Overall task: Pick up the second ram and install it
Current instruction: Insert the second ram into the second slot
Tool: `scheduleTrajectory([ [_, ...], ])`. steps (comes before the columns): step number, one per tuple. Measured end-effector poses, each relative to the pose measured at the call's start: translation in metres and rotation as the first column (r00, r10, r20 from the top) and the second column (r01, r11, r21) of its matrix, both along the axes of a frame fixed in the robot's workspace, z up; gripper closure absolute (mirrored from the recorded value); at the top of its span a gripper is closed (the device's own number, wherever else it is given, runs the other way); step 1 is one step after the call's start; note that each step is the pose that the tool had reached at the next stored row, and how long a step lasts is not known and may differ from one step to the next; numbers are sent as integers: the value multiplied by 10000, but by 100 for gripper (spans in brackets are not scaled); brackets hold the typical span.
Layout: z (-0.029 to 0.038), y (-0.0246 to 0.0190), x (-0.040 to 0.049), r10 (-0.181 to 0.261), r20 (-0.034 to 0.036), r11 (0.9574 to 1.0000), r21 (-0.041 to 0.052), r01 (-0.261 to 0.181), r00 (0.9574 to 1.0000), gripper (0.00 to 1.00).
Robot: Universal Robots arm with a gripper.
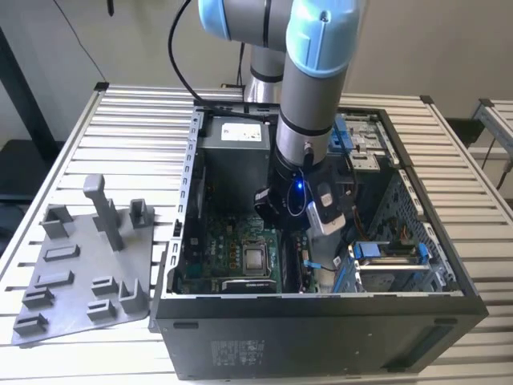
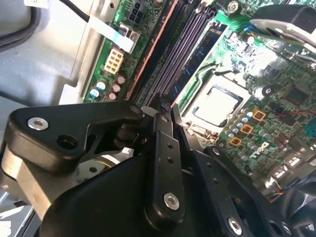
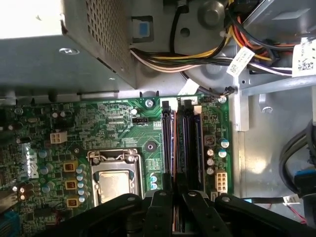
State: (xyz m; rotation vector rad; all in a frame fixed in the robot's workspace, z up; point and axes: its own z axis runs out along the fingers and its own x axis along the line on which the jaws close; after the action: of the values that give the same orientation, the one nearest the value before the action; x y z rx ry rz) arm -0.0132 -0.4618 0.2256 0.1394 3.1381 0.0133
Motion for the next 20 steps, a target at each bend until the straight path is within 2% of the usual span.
scheduleTrajectory([
  [3,-4,-19,7,-1,-17,10000,-1,1,10000,85],
  [8,-30,-40,38,-7,-108,10000,7,7,9999,85],
  [15,-80,-38,41,-6,-111,10000,5,6,9999,85],
  [20,-90,-30,41,-3,-111,10000,6,3,9999,85],
])
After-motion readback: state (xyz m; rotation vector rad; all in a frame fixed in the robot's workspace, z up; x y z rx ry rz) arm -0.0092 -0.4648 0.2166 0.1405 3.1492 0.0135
